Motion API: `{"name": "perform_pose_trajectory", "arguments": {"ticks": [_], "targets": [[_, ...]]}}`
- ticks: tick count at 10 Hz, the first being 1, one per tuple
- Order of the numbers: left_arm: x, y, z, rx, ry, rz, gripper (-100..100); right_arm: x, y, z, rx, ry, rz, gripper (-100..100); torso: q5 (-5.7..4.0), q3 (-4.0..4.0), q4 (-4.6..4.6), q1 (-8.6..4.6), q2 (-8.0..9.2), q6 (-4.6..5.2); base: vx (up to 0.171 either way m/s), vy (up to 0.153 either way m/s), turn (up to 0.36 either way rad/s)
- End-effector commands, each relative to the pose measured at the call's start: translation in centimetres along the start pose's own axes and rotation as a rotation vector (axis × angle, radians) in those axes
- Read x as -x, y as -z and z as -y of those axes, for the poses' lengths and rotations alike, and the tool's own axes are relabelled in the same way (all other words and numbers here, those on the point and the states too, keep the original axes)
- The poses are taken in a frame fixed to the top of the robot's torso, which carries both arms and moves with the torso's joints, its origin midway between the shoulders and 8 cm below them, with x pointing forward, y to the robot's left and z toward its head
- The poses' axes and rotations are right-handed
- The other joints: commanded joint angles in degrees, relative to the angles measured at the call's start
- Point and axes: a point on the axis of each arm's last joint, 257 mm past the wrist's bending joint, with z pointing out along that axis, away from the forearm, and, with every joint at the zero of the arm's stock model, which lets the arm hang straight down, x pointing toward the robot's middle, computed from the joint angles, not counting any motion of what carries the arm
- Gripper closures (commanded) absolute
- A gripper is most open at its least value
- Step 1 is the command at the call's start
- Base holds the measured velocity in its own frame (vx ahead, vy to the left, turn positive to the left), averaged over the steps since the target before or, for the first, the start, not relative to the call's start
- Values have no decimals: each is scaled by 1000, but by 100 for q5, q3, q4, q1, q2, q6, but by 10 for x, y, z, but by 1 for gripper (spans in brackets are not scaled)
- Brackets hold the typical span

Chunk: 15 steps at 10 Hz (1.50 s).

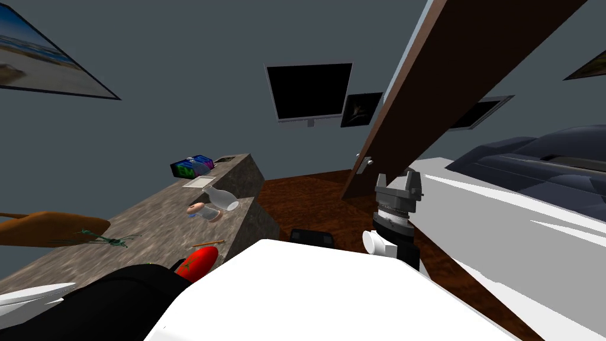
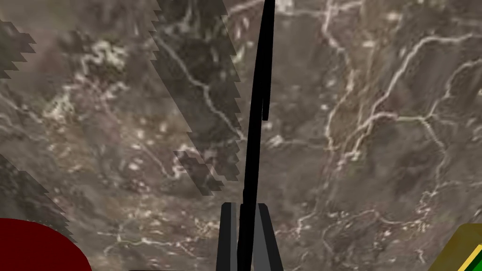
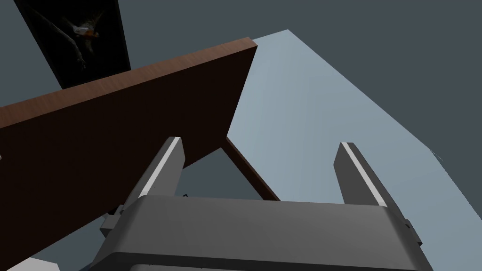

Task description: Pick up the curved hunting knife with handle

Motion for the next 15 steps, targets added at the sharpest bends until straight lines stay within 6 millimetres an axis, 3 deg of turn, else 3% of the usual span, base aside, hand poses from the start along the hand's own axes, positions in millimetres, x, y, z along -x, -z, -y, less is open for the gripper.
{"name": "perform_pose_trajectory", "arguments": {"ticks": [1, 2, 4, 5, 7, 8, 11, 12, 14, 15], "targets": [[0, 0, 0, 0, 0, 0, 0, 0, 0, 0, 0, 0, 0, 0, 0, 0, 0, 0, 0, 0, 0, 0, 0], [-17, 1, 4, -14, 6, -5, 100, 0, 0, 0, 0, 0, 0, 0, 0, 0, 0, 0, 0, 0, 154, 66, 289], [-17, 1, 4, -14, -33, -5, 100, 0, 0, 0, 0, 0, 0, 0, 6, -36, -13, 31, -63, -1, 167, 69, 83], [-34, 2, 7, -25, -12, -11, 100, 0, 0, 0, 0, 0, 0, 0, 6, -32, -11, 24, -54, 13, 169, 60, 178], [-34, 2, 7, -26, -69, -9, 100, 0, 0, 0, 0, 0, 0, 0, 5, -35, -14, 29, -59, -4, 118, 59, 103], [-51, 4, 9, -35, -41, -13, 100, 0, 0, 0, 0, 0, 0, 0, 5, -23, -9, 22, -39, 4, 193, 63, 201], [-51, 4, 9, -35, -116, -11, 100, 0, 0, 0, 0, 0, 0, 0, 3, -21, -8, 17, -34, 4, 75, 29, 58], [-68, 7, 12, -42, -93, -13, 100, 0, 0, 0, 0, 0, 0, 0, 2, -9, -4, 11, -13, 3, 127, 58, 271], [-68, 7, 12, -43, -152, -12, 100, 0, 0, 0, 0, 0, 0, 0, 6, -29, -11, 27, -49, -1, 134, 51, 90], [-84, 11, 14, -47, -122, -13, 100, 0, 0, 0, 0, 0, 0, 0, 6, -24, -9, 21, -40, 13, 160, 38, 220]]}}
